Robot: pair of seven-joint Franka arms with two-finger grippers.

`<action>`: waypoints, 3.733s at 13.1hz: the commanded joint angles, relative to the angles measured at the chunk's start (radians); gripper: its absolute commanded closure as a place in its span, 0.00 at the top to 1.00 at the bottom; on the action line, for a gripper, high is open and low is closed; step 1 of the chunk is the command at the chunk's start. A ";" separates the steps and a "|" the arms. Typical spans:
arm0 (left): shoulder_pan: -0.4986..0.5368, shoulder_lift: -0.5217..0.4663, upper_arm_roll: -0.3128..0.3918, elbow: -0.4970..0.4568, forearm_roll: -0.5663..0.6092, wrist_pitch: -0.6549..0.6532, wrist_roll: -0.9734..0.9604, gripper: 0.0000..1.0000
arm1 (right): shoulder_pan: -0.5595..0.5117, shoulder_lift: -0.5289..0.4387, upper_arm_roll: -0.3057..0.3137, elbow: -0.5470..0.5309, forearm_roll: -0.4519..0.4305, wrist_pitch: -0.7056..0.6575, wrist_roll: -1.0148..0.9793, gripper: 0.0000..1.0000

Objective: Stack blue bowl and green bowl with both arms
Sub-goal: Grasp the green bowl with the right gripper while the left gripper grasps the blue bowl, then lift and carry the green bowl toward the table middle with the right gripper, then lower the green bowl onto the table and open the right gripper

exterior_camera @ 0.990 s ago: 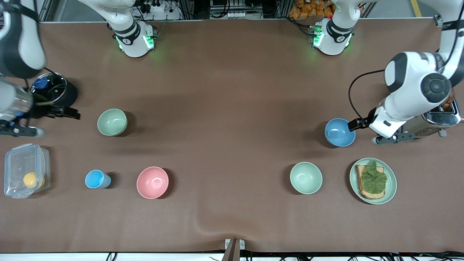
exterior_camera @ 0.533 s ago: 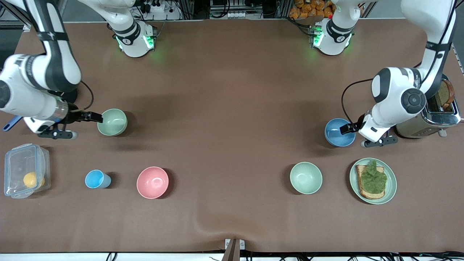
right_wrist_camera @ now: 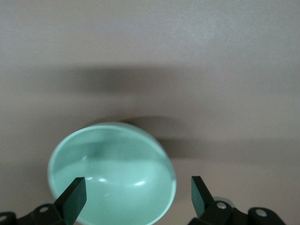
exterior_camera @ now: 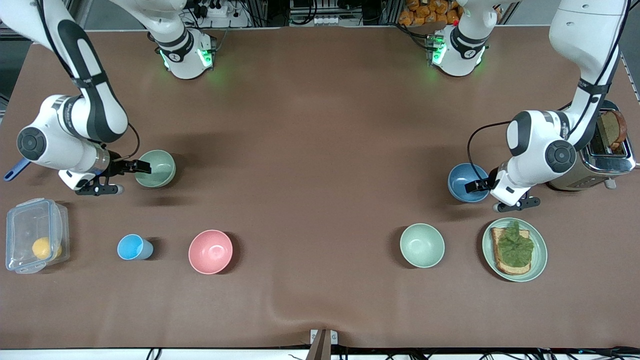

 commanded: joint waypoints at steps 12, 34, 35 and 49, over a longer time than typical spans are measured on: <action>0.071 0.013 -0.007 0.005 0.019 0.002 0.120 0.66 | -0.063 0.054 0.019 -0.022 0.007 0.051 -0.079 0.00; 0.057 -0.025 -0.082 0.227 -0.013 -0.163 0.065 0.00 | 0.632 -0.020 0.119 0.118 0.270 0.007 1.217 0.00; 0.056 -0.024 -0.082 0.259 -0.010 -0.203 0.066 0.00 | 0.679 0.003 0.117 0.118 0.309 0.068 1.251 0.00; -0.154 0.048 -0.099 0.548 -0.012 -0.460 -0.194 0.00 | 0.933 0.224 0.102 0.168 0.326 0.412 1.503 0.00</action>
